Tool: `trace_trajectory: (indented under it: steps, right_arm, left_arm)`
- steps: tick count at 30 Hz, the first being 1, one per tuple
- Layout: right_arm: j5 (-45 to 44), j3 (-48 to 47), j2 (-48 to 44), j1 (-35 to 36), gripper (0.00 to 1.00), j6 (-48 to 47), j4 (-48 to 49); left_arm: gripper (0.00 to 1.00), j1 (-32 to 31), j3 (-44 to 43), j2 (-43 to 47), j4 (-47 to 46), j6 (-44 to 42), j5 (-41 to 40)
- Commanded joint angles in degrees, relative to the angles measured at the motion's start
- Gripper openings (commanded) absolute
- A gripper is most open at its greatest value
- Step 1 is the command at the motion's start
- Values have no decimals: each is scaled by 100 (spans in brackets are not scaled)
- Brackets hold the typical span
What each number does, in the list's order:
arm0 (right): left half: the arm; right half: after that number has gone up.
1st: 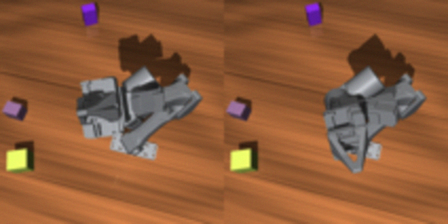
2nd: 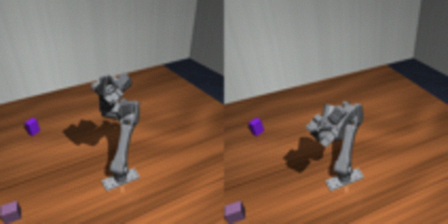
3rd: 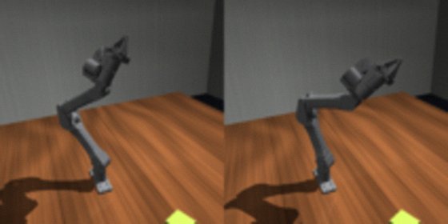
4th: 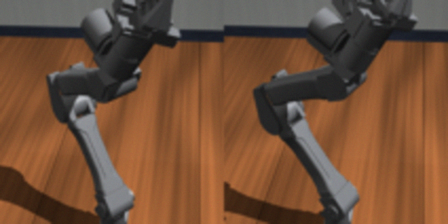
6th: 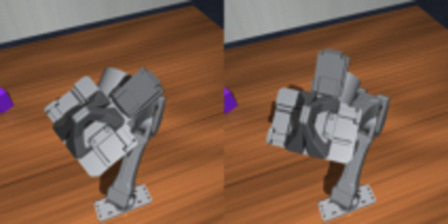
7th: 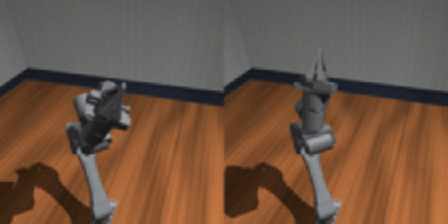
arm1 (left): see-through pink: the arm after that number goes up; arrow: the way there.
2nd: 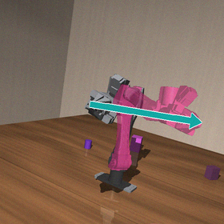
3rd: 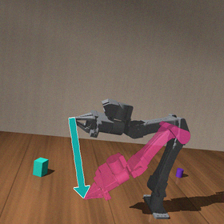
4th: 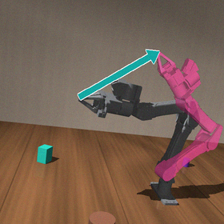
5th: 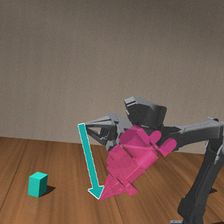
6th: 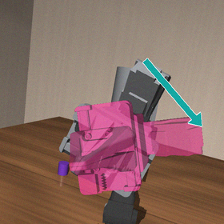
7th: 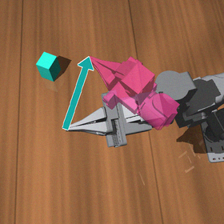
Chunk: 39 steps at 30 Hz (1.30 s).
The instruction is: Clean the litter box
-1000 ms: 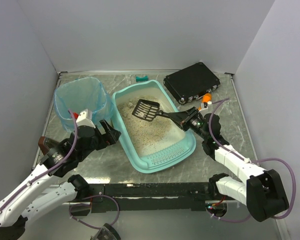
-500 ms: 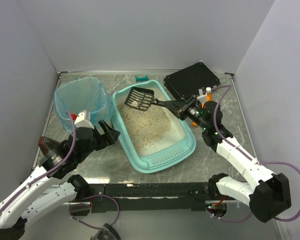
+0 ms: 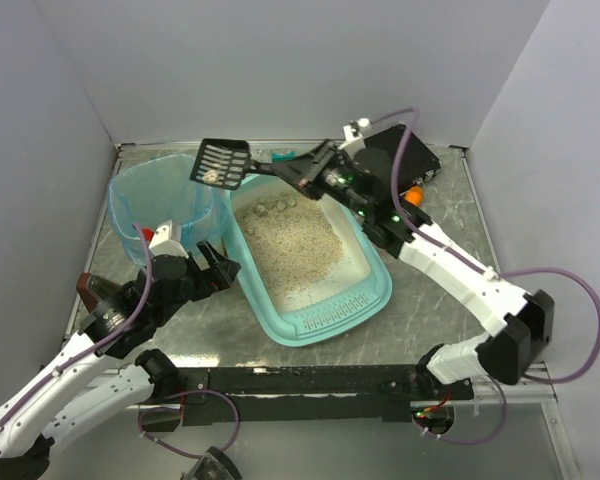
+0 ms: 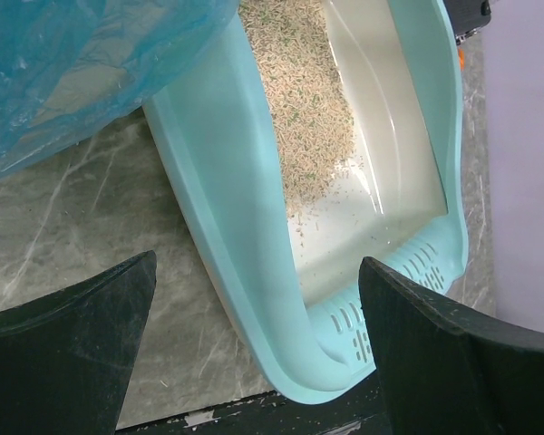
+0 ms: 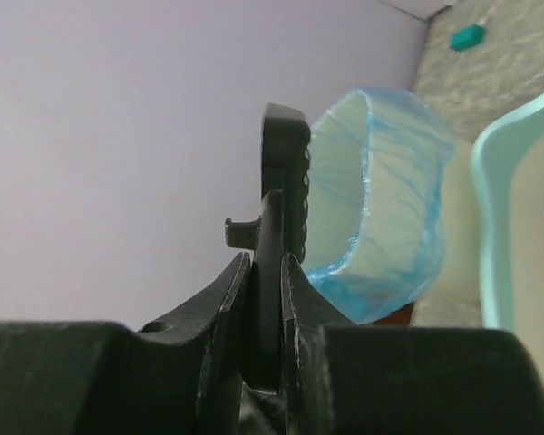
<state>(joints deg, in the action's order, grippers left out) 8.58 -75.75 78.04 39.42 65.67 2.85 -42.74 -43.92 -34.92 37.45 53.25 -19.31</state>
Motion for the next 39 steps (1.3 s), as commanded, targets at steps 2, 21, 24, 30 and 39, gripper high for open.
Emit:
trace_trajectory:
  steps: [2, 21, 24, 30, 39]
  right_arm:
    - [-682, -1362, 1078, 531, 0, -1247, -759]
    - [-1385, -2727, 2031, 2026, 0, -6452, 145]
    - [-1595, -2665, 1873, 2008, 0, -6077, 216]
    - [-1789, -2315, 1066, 1798, 0, -4838, 22]
    - [-947, -803, -938, 465, 0, -3668, -206]
  left_arm:
    - [97, -15, -37, 143, -54, -8, -3]
    - [97, -15, 33, 29, -1, 106, 24]
    - [97, -15, 24, 11, 8, 141, 50]
    - [97, -15, 50, -32, -142, 203, 138]
    - [97, -15, -143, -576, -256, 212, 120]
